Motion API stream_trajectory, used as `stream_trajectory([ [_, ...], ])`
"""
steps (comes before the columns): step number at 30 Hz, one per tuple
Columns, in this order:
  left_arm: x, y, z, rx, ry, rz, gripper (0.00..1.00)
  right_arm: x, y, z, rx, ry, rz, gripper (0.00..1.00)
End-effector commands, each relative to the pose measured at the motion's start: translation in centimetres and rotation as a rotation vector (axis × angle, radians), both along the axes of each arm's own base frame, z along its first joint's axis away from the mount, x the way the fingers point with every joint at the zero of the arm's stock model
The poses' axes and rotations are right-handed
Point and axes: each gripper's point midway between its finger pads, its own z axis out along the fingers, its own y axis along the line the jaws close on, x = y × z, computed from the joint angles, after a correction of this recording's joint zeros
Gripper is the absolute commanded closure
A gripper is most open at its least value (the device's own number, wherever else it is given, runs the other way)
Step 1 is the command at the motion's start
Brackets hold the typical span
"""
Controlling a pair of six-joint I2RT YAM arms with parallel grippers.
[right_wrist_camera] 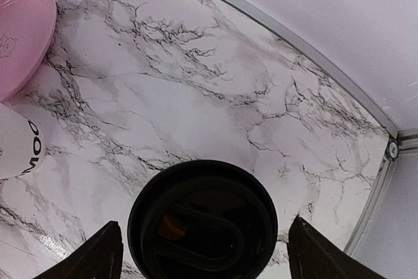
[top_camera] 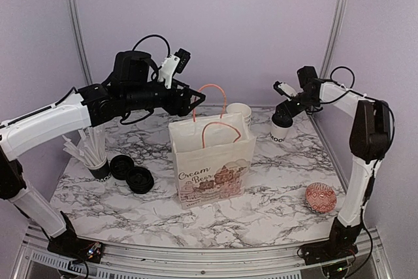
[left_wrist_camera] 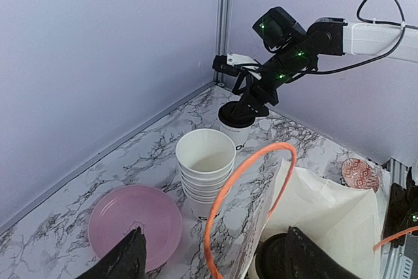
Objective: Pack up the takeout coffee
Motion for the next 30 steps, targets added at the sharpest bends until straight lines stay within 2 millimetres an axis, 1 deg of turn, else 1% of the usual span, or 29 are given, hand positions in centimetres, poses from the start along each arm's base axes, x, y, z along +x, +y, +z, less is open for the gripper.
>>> stream_trajectory([
  [1,-0.5,0.9,2.6,-0.059,-0.031,0.011,0.27,1.6,-0.1,0.9,0.039,-0.026,-0.035,0.16],
  [7,-0.8,1.3,2.7,-0.061,-0.033,0.011,0.27,1.6,-0.3,-0.3,0.042,0.018,-0.052,0.18],
  [14,-1.0,1.6,2.7,-0.058,-0.037,0.013,0.27,1.3,-0.8,-0.8,0.026,0.041,-0.077,0.19],
  [20,-1.3,1.6,2.6,-0.062,-0.029,0.003,0.27,0.8,-0.7,-1.3,0.036,0.076,-0.078,0.2],
  [23,-1.4,1.8,2.6,-0.062,-0.029,0.005,0.27,0.5,-0.6,-1.5,0.041,0.089,-0.078,0.23],
  [25,-1.5,1.9,2.7,-0.063,-0.032,0.007,0.27,0.3,-0.5,-1.5,0.049,0.094,-0.075,0.28],
  [30,-1.8,2.3,3.1,-0.07,-0.037,0.011,0.27,-0.3,-0.4,-0.6,0.056,0.083,-0.064,0.36],
])
